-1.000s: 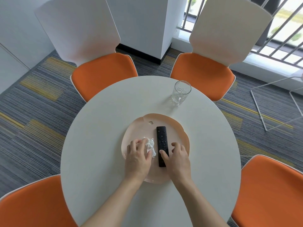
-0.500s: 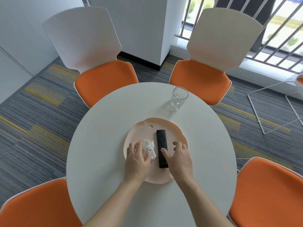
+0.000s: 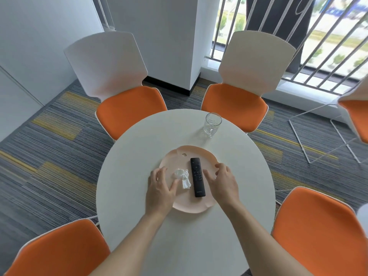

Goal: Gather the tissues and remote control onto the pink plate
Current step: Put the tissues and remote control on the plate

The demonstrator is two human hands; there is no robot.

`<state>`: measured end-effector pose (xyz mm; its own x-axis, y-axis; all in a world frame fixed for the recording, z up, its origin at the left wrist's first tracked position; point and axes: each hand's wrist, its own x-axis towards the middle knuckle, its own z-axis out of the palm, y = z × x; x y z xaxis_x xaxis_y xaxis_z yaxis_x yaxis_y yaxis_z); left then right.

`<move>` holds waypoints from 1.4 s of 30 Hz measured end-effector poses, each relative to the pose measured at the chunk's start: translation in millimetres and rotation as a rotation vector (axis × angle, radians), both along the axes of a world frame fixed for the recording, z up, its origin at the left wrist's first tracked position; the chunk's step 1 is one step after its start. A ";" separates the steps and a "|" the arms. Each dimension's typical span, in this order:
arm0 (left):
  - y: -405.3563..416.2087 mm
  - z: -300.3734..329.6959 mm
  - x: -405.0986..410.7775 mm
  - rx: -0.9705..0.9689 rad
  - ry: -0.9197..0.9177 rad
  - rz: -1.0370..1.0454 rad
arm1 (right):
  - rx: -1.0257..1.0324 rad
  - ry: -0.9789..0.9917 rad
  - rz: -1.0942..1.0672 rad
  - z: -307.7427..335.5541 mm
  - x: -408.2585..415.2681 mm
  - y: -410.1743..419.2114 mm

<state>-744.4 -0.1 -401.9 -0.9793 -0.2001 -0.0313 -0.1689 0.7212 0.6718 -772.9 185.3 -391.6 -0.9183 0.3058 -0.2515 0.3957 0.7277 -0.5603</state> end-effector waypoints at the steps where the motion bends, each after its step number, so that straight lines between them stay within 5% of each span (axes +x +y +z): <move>1: -1.3 2.1 2.6 0.005 0.001 0.002 | -0.005 0.001 -0.004 2.2 1.3 0.1; 18: -15.5 -2.6 26.7 0.070 -0.024 0.017 | -0.097 -0.051 -0.086 -0.4 30.6 -1.3; 30: -41.7 -58.7 -5.0 0.118 -0.431 0.140 | -0.327 -0.235 -0.209 -45.8 20.6 40.2; 42: -32.5 -77.4 -6.0 0.251 -0.411 0.195 | -0.414 -0.283 -0.240 -65.2 13.9 39.4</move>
